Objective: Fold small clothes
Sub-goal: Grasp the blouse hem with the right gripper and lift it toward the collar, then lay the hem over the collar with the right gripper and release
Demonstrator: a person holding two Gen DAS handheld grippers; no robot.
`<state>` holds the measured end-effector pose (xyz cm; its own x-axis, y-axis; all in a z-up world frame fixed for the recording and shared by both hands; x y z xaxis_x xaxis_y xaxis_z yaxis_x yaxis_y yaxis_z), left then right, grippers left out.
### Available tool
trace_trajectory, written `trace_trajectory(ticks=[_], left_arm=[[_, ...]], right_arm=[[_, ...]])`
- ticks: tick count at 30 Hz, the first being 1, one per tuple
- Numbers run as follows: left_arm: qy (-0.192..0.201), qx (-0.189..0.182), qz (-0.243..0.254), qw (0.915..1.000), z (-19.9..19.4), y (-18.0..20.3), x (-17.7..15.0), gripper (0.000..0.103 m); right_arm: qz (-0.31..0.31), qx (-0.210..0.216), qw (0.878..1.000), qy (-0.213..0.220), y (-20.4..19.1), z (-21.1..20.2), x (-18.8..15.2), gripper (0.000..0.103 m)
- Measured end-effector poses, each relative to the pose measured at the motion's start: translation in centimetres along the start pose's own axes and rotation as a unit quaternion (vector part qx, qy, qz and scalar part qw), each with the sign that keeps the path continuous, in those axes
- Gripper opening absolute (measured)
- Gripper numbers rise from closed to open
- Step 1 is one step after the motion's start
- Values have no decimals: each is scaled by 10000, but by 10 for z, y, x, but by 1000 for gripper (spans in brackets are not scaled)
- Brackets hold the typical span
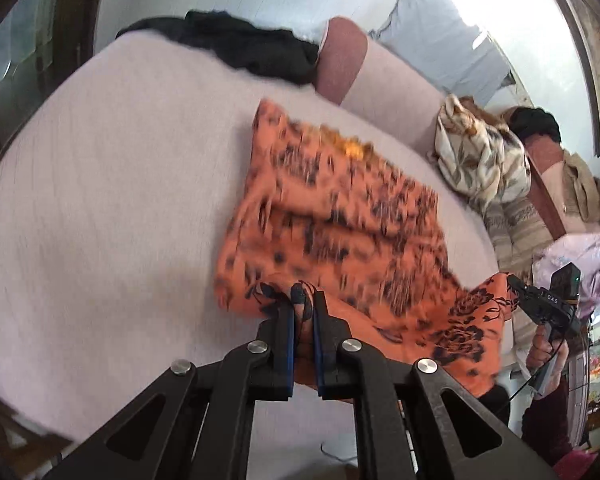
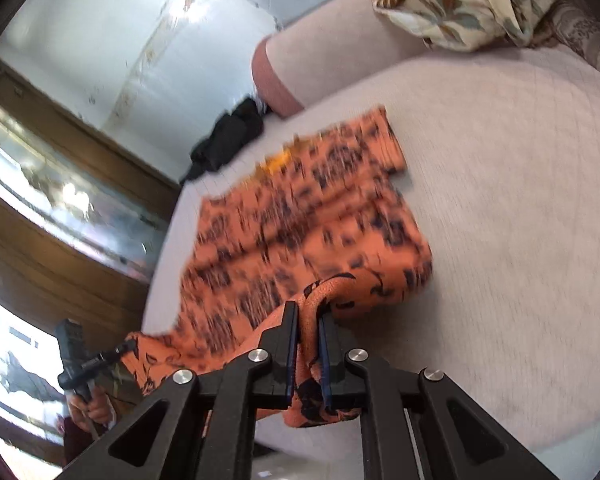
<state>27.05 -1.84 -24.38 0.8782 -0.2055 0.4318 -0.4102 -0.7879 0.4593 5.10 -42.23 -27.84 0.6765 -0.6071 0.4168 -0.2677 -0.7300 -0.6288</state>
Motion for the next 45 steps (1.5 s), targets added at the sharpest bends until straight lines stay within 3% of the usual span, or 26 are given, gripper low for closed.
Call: trace_trajectory(ticks=[5, 7, 9, 10, 13, 15, 17, 18, 21, 22, 23, 26, 28, 30, 32, 34, 37, 39, 41, 43, 45], left_arm=[[120, 275, -220, 9993, 55, -13, 121, 8], [113, 491, -465, 9976, 98, -33, 157, 9], [50, 792, -652, 9947, 137, -50, 171, 14], [23, 905, -787, 9928, 158, -61, 174, 17], [292, 872, -1115, 9895, 179, -75, 174, 17], [784, 601, -1343, 9860, 168, -76, 172, 18], [1384, 453, -1400, 9794, 142, -74, 170, 21], [1757, 482, -1380, 9735, 125, -71, 169, 22], [2793, 649, -1673, 9433, 65, -72, 156, 53], [2900, 791, -1850, 9356, 52, -74, 148, 60], [2914, 984, -2035, 9295, 42, -75, 136, 62], [2745, 1171, -2029, 9326, 42, -62, 102, 62], [2480, 1696, -2015, 9323, 54, -58, 78, 62], [2143, 1979, -1997, 9354, 70, -60, 65, 62], [1822, 2362, -1813, 9371, 86, -62, 64, 62], [1735, 2762, -1751, 9290, 91, -73, 63, 62], [1562, 2692, -2009, 9289, 97, -93, 61, 62], [1357, 2732, -2111, 9287, 104, -102, 63, 62], [1193, 2760, -2013, 9323, 115, -103, 68, 62], [1205, 2833, -1937, 9315, 114, -106, 74, 62], [1309, 2768, -1916, 9325, 111, -105, 80, 62]], right_arm=[[567, 75, 9955, 750, 13, 38, 126, 7], [928, 17, 9909, 979, 31, 70, 170, 7], [1412, -84, 9848, 1011, 57, 107, 199, 11], [1628, -186, 9813, 1009, 72, 127, 207, 12], [2400, -351, 9656, 934, 120, 166, 204, 27], [2639, -199, 9574, 1152, 138, 165, 199, 37], [2528, -197, 9557, 1498, 143, 151, 195, 57], [2344, -254, 9587, 1592, 140, 143, 192, 57], [1575, -339, 9749, 1537, 106, 130, 190, 57], [1368, -384, 9787, 1482, 94, 127, 190, 57], [1126, -405, 9835, 1357, 77, 131, 188, 57], [366, -424, 9942, 917, 19, 153, 178, 57], [-135, -434, 9975, 541, -24, 179, 165, 57], [-534, -275, 9980, 172, -69, 209, 147, 57], [-943, -164, 9951, -233, -112, 245, 126, 56], [-1265, -105, 9891, -740, -146, 284, 98, 52], [-1659, -121, 9779, -1265, -183, 337, 68, 39], [-1843, -211, 9699, -1575, -206, 381, 61, 39], [-1910, -411, 9697, -1464, -220, 418, 74, 40], [-1846, -620, 9754, -1037, -229, 444, 102, 40], [-1065, -630, 9890, -813, -221, 453, 131, 39]])
Point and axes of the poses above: each gripper's, at about its wrist camera, not at the fingertips, and z roughly the way its jaws point, y to its right, x to its top, the point moved 8 cm from there along z, roughly the way its jaws point, and after that the axes turned 2 degrees about -y, right-handed, at the moved point
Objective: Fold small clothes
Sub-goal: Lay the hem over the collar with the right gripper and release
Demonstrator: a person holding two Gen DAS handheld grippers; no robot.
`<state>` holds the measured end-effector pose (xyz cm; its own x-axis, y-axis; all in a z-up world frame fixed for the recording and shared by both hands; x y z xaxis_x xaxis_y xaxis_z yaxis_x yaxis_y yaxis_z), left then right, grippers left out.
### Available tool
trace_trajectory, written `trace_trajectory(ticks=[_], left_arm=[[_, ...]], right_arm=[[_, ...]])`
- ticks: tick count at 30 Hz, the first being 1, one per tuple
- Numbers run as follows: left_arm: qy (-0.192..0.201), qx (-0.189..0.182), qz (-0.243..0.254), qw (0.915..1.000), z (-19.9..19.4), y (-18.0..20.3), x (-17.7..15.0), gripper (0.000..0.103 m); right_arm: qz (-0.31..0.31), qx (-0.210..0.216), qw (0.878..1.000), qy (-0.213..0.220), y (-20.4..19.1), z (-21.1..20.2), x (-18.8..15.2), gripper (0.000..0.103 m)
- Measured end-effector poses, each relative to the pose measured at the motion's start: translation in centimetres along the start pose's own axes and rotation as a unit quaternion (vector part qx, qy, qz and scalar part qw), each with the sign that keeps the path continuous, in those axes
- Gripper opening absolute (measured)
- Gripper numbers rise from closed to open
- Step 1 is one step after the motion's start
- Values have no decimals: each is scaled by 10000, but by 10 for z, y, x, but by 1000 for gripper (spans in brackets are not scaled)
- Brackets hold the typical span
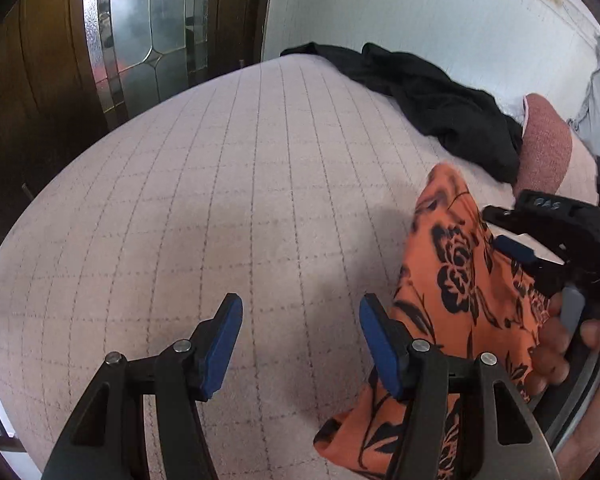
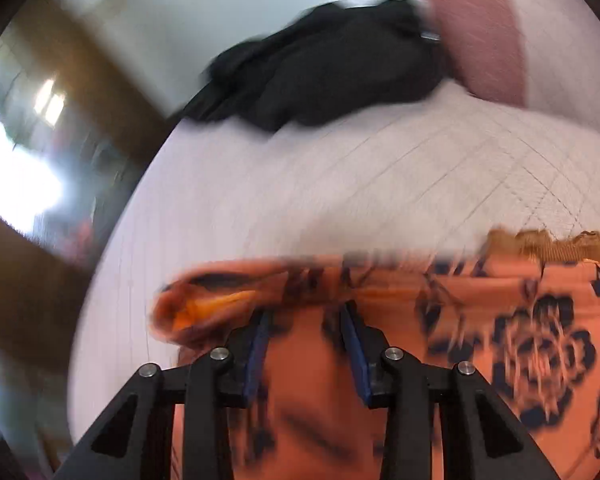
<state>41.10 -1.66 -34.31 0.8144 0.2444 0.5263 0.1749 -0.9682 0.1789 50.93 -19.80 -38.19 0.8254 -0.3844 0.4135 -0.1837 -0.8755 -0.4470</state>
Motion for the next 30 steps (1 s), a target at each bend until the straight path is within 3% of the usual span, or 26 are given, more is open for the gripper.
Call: trace_trajectory(ticks=[3, 7, 10, 12, 14, 16, 18, 20, 22, 24, 27, 30], left_arm=[[140, -218, 106, 9996, -11, 10, 4, 62], [370, -409, 535, 9970, -32, 36, -1, 63], [434, -554, 857, 9938, -42, 59, -12, 81], [477, -464, 1119, 9915, -44, 72, -22, 86], [275, -364, 1273, 9908, -34, 81, -33, 88], [-204, -94, 1350, 9906, -7, 80, -46, 88], [-630, 223, 1442, 9873, 20, 76, -58, 91], [-683, 9, 1176, 9907, 22, 70, -56, 94], [-676, -194, 1006, 9924, 9, 60, -51, 93], [-355, -125, 838, 9958, -12, 41, -45, 93], [-226, -201, 390, 9988, -36, 5, -46, 93], [-175, -333, -85, 9993, -53, -27, -61, 93]], right_arm=[[253, -4, 9976, 647, 15, -40, 13, 39], [-150, -288, 9958, 858, 44, -108, -17, 39], [-177, -621, 9933, 957, 86, -168, -53, 39], [-72, -826, 9914, 1009, 115, -208, -79, 39], [101, -1107, 9889, 984, 153, -232, -101, 39], [397, -1275, 9867, 924, 188, -239, -122, 39], [783, -1243, 9863, 752, 217, -238, -145, 40], [1177, -1162, 9859, 250, 244, -216, -169, 41], [1215, -976, 9858, 633, 246, -222, -177, 41], [1254, -879, 9867, 543, 240, -232, -181, 41], [1551, -277, 9845, 769, 232, -256, -184, 58], [1651, 72, 9812, 992, 225, -277, -195, 59]])
Point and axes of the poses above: each gripper's, at about its wrist camera, not at the fingertips, and z roughly the way its jaws point, y to its right, x to its top, the point moved 8 cm from there along z, roughly the way its jaws point, and after that the axes turned 2 degrees about -y, right-handed, at the moved point
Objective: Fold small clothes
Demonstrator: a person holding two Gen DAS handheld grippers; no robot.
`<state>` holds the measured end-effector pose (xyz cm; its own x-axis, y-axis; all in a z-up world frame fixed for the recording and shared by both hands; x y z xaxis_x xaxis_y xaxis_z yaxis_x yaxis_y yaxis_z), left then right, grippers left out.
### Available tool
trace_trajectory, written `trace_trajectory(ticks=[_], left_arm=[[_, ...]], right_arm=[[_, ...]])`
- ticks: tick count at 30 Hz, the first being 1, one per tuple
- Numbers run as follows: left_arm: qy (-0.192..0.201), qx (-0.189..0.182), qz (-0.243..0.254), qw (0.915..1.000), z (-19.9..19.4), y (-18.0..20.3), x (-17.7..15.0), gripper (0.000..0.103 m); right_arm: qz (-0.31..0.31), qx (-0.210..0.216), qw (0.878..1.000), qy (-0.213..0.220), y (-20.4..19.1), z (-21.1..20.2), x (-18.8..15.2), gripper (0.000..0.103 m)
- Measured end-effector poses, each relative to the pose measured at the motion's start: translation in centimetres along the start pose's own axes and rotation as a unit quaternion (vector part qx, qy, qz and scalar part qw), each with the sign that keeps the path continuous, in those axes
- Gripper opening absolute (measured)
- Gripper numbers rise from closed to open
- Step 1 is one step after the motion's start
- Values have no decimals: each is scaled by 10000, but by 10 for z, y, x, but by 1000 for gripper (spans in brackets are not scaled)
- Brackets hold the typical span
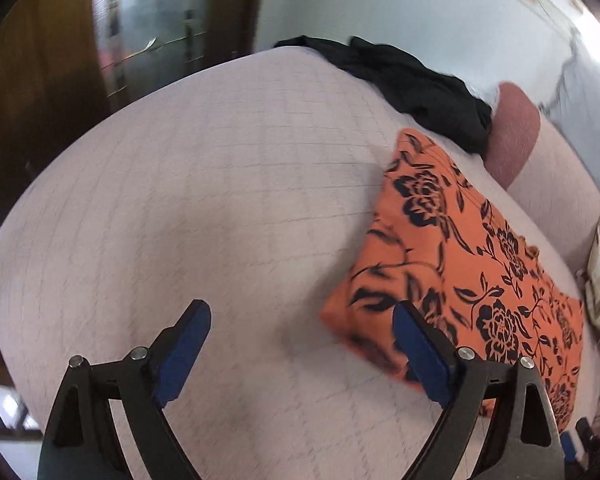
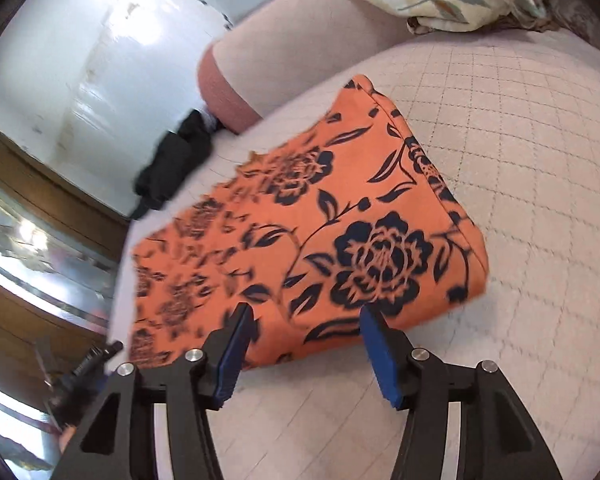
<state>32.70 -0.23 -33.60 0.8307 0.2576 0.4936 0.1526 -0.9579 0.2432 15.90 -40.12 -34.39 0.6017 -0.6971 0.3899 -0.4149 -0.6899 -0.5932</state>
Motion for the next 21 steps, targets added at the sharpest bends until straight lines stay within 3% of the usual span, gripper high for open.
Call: trace_trajectory(ticks=[3, 6, 10, 14, 17, 21], left_arm=[[-332, -545, -349, 9974, -3, -5, -22, 93], [-386, -670, -159, 9969, -4, 8, -31, 93], [373, -179, 566, 9975, -23, 32, -25, 93], [1056, 321, 1195, 9867, -38, 53, -17, 93], [1178, 460, 1461, 9811, -37, 62, -12, 93], [1106, 492, 1519, 9809, -31, 65, -6, 93]], right_arm=[[421, 439, 9981, -107, 1, -10, -16, 59], [700, 643, 9954, -141, 2, -13, -25, 59], [663, 711, 9953, 29, -3, -19, -26, 59], [478, 692, 9961, 261, -12, -27, -20, 60], [317, 636, 9972, 248, -18, -23, -17, 60], [320, 719, 9968, 139, -20, -15, -16, 60]])
Point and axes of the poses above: each gripper's, at about its wrist camera, not at the fingertips, and z roughly the way its jaws point, y to its right, x to its top, the point moved 8 cm from there along z, roughly the way its jaws point, and after that the axes turned 2 degrees about -y, right-handed, at the moved point
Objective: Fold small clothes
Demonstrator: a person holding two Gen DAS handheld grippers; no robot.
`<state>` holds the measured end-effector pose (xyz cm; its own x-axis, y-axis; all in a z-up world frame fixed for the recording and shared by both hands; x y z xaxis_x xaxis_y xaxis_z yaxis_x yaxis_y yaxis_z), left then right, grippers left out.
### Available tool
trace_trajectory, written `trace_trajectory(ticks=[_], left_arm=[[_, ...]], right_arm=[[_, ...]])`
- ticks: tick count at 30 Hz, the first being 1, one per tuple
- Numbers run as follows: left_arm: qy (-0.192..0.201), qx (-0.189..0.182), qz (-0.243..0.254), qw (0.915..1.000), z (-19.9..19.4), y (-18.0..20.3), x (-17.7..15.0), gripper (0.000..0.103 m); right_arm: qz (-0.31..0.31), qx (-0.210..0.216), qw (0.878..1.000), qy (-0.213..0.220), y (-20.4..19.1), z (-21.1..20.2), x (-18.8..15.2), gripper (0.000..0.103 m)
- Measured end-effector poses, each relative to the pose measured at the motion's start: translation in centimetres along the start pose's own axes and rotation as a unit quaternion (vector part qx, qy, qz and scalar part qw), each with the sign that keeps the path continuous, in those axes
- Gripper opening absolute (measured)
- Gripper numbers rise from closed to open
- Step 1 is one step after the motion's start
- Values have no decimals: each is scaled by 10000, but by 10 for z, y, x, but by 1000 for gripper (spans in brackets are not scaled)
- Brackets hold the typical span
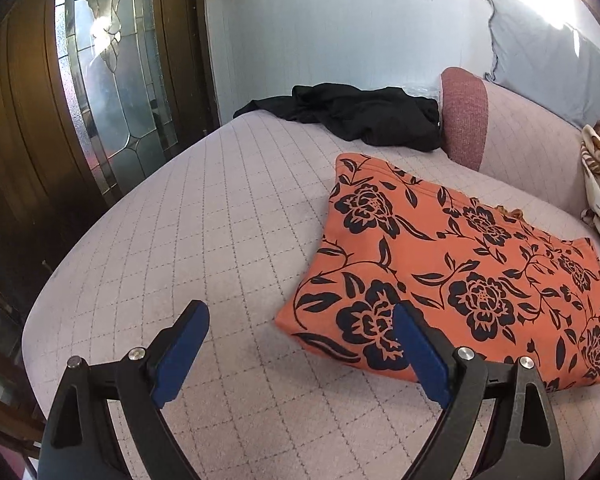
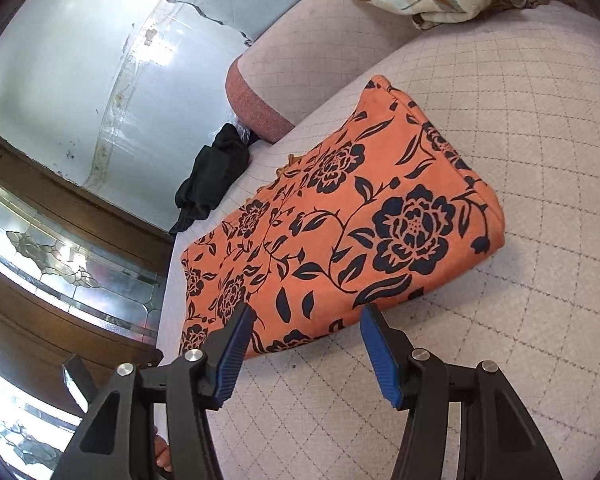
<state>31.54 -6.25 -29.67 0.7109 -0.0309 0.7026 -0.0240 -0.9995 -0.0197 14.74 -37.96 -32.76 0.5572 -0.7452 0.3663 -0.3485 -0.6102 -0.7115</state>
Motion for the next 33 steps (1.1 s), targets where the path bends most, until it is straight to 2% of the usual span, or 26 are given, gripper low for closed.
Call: trace_trajectory(ticks=[18, 33], left_arm=[[6, 61, 278, 9996, 10, 17, -1, 93], [144, 200, 535, 9983, 5, 0, -5, 93]], right_arm=[[-338, -195, 9992, -88, -8, 16, 3, 60], [-449, -274, 9986, -93, -10, 19, 2, 60]])
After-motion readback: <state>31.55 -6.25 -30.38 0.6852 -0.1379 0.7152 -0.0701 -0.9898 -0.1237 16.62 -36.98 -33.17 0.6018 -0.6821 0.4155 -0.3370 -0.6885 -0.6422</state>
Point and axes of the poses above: each gripper's, at about its wrist camera, not at the fingertips, and z roughly the way its jaws point, y to its right, x to its top, the point moved 8 cm from there along z, roughly the way its jaws point, and after that the axes turned 2 degrees about -y, right-handed, at the moved point
